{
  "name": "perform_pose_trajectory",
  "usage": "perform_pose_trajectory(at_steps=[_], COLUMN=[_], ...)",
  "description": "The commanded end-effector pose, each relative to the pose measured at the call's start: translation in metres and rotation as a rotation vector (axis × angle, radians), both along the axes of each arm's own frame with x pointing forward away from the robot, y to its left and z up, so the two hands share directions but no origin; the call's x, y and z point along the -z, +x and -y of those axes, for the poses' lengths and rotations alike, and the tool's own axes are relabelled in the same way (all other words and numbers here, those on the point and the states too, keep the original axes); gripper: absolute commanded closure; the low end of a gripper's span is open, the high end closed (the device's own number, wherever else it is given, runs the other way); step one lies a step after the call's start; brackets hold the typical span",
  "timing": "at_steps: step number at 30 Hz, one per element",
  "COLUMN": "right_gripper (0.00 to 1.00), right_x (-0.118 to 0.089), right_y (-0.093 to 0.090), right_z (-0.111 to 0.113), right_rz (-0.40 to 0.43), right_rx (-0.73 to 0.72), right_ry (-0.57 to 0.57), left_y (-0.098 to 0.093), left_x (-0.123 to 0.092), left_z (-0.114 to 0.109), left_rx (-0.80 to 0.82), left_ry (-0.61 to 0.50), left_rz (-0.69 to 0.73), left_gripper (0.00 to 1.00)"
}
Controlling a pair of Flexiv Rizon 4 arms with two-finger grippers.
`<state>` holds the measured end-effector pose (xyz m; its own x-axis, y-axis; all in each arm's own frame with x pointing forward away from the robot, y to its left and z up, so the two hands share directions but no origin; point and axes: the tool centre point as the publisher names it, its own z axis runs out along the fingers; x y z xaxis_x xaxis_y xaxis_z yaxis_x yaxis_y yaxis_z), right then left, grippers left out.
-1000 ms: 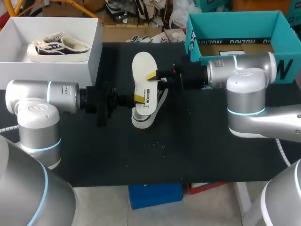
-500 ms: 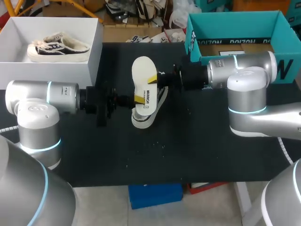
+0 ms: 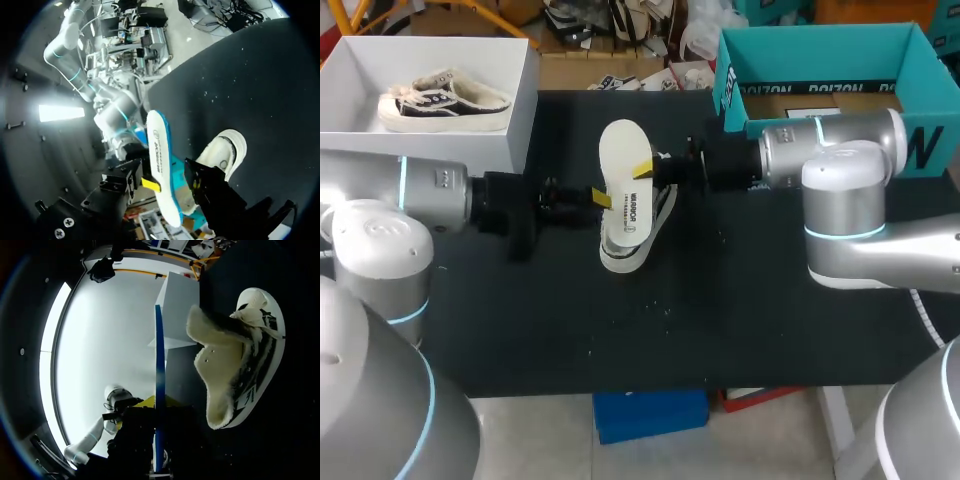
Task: Take the shoe out of the shoebox, open the shoe tongue, remove and reinsert the insole, then place the shoe into the shoebox
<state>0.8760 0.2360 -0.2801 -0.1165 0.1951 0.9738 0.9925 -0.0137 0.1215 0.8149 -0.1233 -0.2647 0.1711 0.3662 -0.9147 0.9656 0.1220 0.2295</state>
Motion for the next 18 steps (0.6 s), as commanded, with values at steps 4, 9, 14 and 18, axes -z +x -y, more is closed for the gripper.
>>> perform_pose_trajectory(at_steps=[4,9,14,18], right_gripper=[1.00,1.00,1.00,1.00], right_x=[0.000,0.000,0.000,0.000], right_y=[0.000,0.000,0.000,0.000], right_z=[-0.001,-0.001,-0.001,-0.001], right_rz=[0.000,0.000,0.000,0.000], right_rx=[0.003,0.003,0.003,0.003], right_ry=[-0.001,-0.001,-0.001,-0.001], left_y=[-0.039,-0.042,-0.042,-0.042], left_x=[-0.048,-0.065,-0.065,-0.065], left_z=[-0.016,-0.014,-0.014,-0.014], left_rx=[-0.133,-0.185,-0.185,-0.185], left_ry=[0.530,0.593,0.593,0.593], left_rz=[-0.067,-0.055,-0.055,-0.055], left_gripper=[0.00,0.00,0.00,0.00])
